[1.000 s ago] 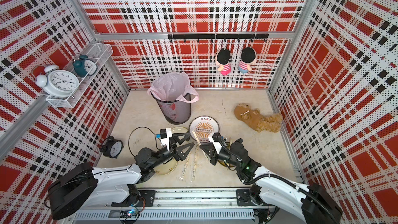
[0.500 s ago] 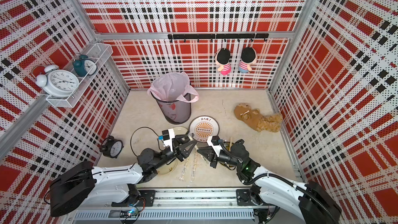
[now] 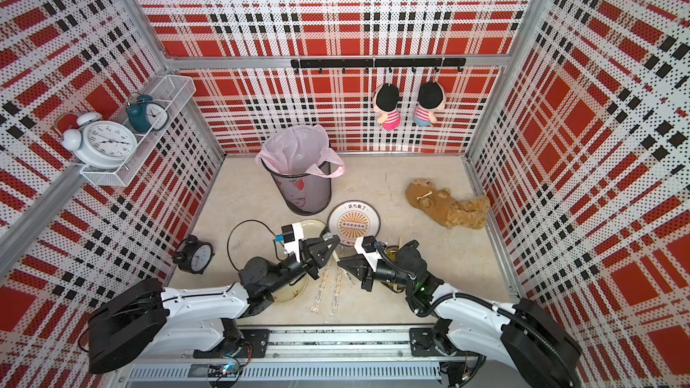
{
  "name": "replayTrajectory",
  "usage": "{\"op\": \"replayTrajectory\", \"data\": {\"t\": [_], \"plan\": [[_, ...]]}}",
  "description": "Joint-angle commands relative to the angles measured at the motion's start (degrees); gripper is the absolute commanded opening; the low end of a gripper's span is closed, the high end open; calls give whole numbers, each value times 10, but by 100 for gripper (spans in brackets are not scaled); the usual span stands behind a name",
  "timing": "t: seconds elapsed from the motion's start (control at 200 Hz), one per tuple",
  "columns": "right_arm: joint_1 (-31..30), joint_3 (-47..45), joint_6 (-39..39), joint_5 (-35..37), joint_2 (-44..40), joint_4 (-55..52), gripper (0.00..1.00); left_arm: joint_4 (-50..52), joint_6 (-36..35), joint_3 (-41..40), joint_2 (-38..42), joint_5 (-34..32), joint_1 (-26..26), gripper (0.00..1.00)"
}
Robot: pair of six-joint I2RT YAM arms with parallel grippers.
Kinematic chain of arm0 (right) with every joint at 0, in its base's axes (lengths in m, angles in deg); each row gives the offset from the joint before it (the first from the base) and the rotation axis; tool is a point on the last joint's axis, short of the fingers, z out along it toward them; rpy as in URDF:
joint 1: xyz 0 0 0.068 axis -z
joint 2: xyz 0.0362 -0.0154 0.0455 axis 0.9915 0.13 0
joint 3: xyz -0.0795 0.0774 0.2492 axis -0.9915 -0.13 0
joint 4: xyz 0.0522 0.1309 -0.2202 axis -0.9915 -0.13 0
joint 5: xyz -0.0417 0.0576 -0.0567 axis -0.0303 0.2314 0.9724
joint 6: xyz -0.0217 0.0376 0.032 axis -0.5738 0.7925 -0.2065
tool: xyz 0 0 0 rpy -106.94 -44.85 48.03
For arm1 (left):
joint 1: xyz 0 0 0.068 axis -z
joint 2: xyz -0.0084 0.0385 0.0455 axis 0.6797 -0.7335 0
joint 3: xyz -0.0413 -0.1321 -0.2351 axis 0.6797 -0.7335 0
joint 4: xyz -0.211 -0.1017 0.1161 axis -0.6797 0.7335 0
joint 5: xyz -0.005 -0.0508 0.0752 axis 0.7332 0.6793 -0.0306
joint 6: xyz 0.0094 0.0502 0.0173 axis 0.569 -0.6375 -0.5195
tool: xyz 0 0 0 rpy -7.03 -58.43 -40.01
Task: Remove the packaging of disposable chopsticks
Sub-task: Pick up the disposable chopsticks from the center of the board.
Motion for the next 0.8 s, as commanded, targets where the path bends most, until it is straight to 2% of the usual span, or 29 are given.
{"op": "replayTrajectory", "data": {"t": [0.0, 0.035, 0.12, 0.185, 0.22, 0.256, 0.286, 0.376, 0.586, 0.797], "plan": [[2, 9, 2, -5, 8, 37, 5, -17, 2, 0, -7, 10, 1, 4], [2, 10, 2, -4, 10, 37, 5, -18, 2, 0, -8, 12, 1, 0], [2, 10, 0, -4, 11, 38, 7, -20, 3, 0, -9, 16, -1, 0], [2, 8, -2, -3, 11, 39, 14, -20, 3, 0, -8, 22, -5, 0], [2, 6, -4, 1, 10, 37, 27, -20, 3, 0, -9, 27, -8, 0], [3, 4, -5, 8, 8, 34, 49, -21, 3, 0, -9, 34, -12, 0], [2, 3, -9, 20, 4, 25, 64, -23, 3, 0, -9, 41, -16, 0], [2, -8, -21, 52, -15, 4, 85, -27, 3, 0, -8, 72, -32, 0], [3, -48, -44, 41, -19, 29, 81, -13, -8, 8, 8, 97, -35, 0], [2, -67, -36, 16, 42, 86, 65, 23, -41, 18, 28, 74, -20, 0]]}}
